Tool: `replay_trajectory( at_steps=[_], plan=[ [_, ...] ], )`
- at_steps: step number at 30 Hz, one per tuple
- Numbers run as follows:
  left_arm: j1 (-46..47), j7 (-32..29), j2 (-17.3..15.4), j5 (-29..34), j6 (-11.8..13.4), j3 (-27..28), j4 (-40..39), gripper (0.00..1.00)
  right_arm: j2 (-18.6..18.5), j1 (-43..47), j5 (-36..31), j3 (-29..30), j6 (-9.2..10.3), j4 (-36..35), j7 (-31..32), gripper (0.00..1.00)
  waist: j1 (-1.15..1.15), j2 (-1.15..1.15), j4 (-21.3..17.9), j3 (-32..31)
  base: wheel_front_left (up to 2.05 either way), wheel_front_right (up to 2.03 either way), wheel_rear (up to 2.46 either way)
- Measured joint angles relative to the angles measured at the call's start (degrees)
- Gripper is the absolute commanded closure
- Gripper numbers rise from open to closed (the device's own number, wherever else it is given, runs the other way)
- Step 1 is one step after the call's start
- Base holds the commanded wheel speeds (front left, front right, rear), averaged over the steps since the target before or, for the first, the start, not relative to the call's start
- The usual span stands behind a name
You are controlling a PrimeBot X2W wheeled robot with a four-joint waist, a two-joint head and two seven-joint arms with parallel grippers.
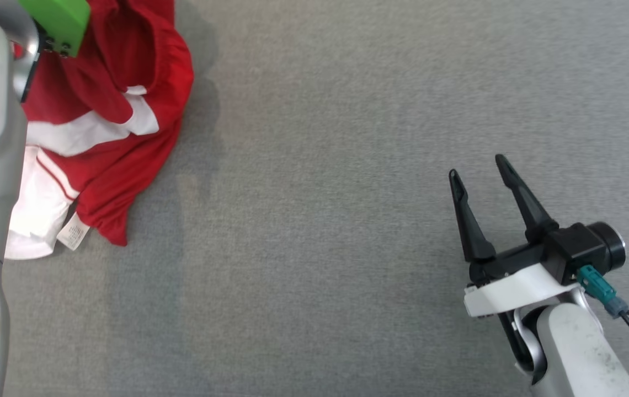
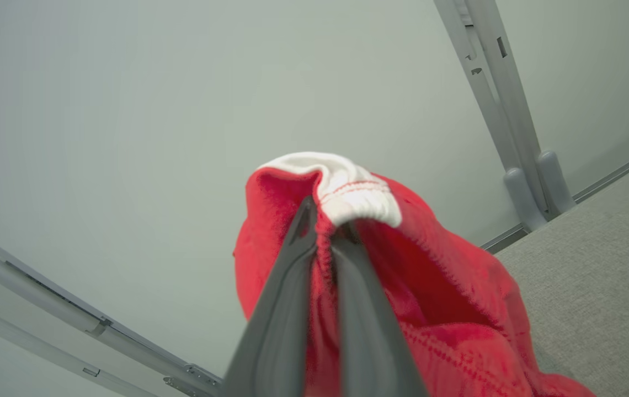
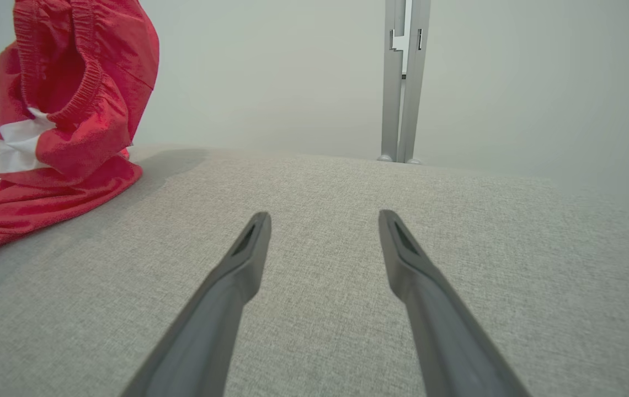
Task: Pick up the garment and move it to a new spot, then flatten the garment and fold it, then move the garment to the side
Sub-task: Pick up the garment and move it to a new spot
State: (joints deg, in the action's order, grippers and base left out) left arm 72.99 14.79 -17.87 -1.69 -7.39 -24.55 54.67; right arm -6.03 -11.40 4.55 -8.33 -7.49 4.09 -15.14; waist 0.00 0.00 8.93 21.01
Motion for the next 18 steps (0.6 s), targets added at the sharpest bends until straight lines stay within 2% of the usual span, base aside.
replay_trajectory(
  at_steps=[2,8,14,18],
  plan=[
    [-0.04,0.02,-0.67,0.11,-0.1,-2.97,-1.72,1.0,0.87,1.02,0.63,0.05,0.0,0.16,0.01,0.0,0.0,0.0,-1.25,-1.65,0.0,0.0,0.0],
    [-0.43,-0.66,-2.0,-4.66,-0.14,-11.44,-7.99,1.0,2.49,2.19,1.34,0.68,0.0,-0.52,0.01,0.0,0.0,0.0,-7.09,-5.58,0.0,0.0,0.0],
    [-2.1,-1.99,-2.79,-10.15,-0.15,-20.04,-15.85,1.0,3.05,3.63,1.58,1.38,0.0,-0.66,0.01,0.0,0.0,0.0,-14.67,-8.37,0.0,0.0,0.0],
    [-3.26,-2.05,-3.04,-11.34,-0.15,-25.32,-19.63,1.0,3.1,4.38,2.88,2.35,0.0,-1.0,0.01,0.0,0.0,0.0,-19.23,-9.68,0.0,0.0,0.0]
  ],
)
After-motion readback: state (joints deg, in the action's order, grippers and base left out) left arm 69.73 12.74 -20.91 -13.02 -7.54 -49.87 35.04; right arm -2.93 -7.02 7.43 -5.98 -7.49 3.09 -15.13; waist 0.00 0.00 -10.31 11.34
